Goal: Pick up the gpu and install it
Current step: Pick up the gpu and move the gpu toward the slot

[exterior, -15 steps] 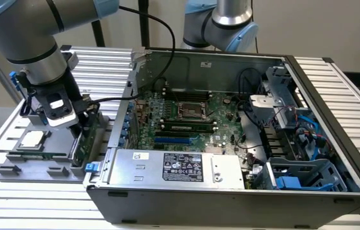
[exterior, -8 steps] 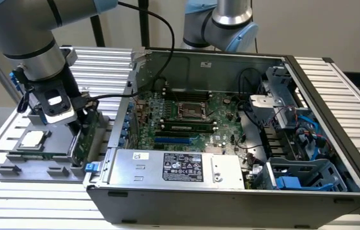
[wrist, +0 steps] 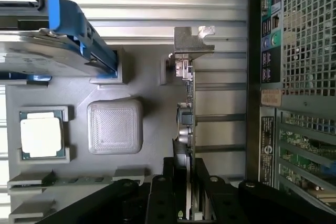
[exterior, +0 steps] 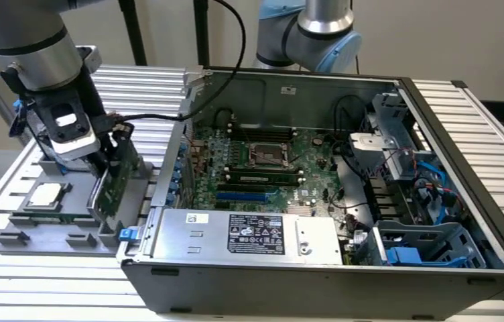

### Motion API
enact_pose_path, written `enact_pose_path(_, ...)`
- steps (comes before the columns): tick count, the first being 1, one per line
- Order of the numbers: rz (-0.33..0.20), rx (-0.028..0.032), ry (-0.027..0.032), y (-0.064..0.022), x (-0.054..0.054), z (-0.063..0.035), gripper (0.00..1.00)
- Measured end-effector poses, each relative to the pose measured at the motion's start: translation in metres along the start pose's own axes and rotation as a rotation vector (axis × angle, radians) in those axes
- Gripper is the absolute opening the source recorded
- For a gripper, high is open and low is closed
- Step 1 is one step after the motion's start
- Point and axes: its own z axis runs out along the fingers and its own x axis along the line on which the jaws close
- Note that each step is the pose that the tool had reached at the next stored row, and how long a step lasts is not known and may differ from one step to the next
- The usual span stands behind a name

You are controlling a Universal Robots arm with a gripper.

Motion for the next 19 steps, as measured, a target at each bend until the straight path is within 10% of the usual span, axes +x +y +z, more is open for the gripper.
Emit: enact_pose_path(19, -0.005, -0.0002, 0.0042, -0.0015, -0.012, -0.0856, 0.00)
